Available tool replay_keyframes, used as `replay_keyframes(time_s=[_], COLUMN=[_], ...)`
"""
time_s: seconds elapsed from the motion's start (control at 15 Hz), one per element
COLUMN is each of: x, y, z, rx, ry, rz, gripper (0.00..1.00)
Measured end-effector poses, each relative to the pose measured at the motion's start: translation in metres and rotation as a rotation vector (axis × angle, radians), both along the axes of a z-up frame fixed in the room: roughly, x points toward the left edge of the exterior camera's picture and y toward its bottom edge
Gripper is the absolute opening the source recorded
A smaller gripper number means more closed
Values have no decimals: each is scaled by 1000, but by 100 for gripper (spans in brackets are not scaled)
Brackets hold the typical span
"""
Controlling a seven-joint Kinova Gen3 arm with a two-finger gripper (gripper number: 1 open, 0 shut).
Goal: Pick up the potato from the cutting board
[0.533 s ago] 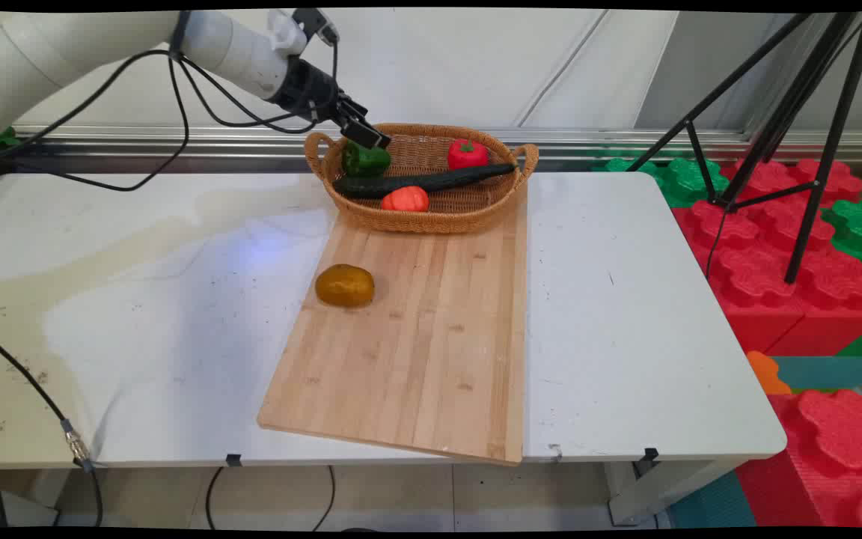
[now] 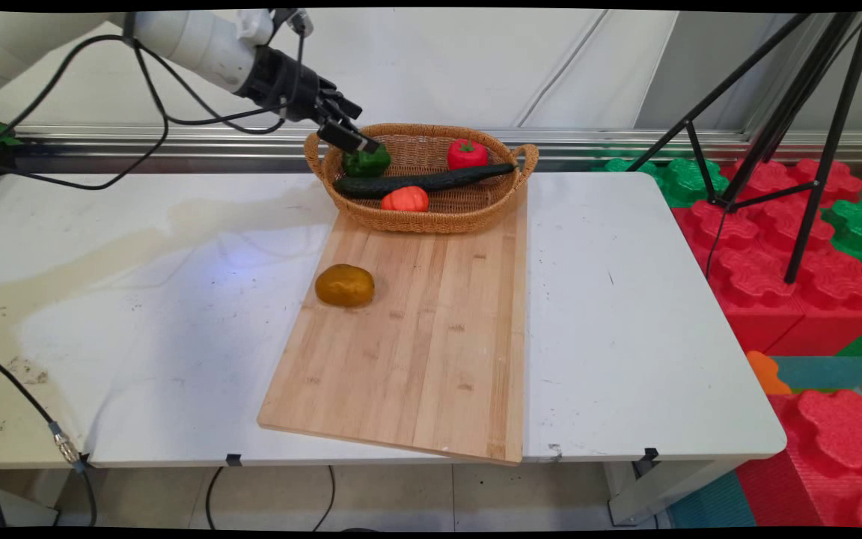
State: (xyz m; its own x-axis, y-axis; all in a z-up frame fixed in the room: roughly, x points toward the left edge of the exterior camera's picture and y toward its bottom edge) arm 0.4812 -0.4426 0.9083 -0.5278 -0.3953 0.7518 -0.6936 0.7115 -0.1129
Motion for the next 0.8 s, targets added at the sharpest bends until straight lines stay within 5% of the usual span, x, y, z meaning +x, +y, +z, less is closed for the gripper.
replay_keyframes(time_s=[0.8], x=[-1], y=[80], z=[3], rx=[79], ry=[-38], rz=[-206], gripper=[100])
